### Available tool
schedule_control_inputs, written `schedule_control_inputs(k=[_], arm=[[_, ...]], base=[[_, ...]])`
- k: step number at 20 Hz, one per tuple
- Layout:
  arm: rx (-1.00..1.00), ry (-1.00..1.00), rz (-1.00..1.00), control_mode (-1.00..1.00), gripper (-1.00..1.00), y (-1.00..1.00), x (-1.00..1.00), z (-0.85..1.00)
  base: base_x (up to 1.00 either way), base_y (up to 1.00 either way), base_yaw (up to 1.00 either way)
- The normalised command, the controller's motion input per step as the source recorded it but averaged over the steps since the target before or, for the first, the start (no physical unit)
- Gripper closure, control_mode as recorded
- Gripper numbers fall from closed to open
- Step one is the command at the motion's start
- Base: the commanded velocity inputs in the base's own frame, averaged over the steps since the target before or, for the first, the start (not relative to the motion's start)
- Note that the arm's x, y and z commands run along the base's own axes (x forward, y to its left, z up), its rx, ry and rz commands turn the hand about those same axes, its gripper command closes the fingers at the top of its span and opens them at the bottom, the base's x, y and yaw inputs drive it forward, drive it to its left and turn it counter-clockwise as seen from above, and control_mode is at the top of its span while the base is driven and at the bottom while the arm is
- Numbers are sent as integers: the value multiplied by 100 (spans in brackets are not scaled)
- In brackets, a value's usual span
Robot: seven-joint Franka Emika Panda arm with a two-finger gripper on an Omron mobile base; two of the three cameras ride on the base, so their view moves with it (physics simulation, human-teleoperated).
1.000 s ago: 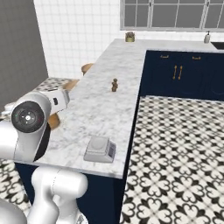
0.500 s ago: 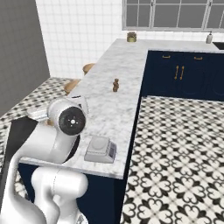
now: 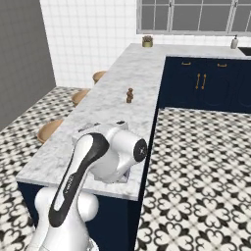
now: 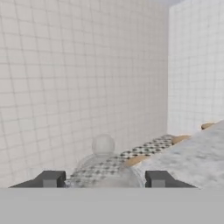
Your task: Pick the honey bottle and place it on the digital scale for weighing, and close the cabinet.
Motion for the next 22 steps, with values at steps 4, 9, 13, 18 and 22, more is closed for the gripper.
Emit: schedule_control_inputs(k=[4,9,13,18,22], arm=[[12,0,25,-100,100,-42,48,-47],[3,-1,8,-100,100,-15,10,-11],[-1,-14,0,-100,100,0,14,-17],[0,-3,0,-100,100,0,40,-32],[0,-1,1,-100,100,0,35,-33]], base=[[0,0,0],[0,0,0],[0,0,0],[0,0,0],[0,0,0]])
